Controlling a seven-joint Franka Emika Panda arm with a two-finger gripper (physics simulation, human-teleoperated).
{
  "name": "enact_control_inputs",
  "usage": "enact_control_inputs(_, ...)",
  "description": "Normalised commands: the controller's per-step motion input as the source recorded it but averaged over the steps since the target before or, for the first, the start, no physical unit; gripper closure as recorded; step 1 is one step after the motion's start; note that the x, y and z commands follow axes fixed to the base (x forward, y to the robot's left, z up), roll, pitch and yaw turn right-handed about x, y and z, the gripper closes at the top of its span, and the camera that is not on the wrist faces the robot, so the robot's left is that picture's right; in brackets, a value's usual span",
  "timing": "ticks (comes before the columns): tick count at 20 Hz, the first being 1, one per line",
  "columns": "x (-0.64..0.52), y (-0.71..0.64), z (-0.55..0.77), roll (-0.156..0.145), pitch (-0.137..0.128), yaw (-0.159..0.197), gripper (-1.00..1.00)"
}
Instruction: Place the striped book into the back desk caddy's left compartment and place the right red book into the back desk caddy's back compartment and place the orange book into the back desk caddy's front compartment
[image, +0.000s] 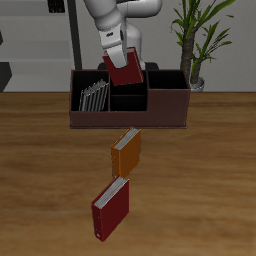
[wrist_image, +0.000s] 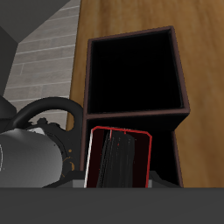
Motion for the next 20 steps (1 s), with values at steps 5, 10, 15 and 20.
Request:
enact_control_inputs(5,-0.01,-0.02,-0.14,-0.008,0.03,0.03,1.0)
enact_control_inputs(10,0.05,-0.03,-0.14,-0.006,0.037,0.023,1.0)
enact_control_inputs(15,0.06,-0.03,-0.19,-0.006,0.034,0.022,1.0)
enact_control_inputs(20,0.0,-0.01,-0.21,0.004,0.048,0.011,1.0)
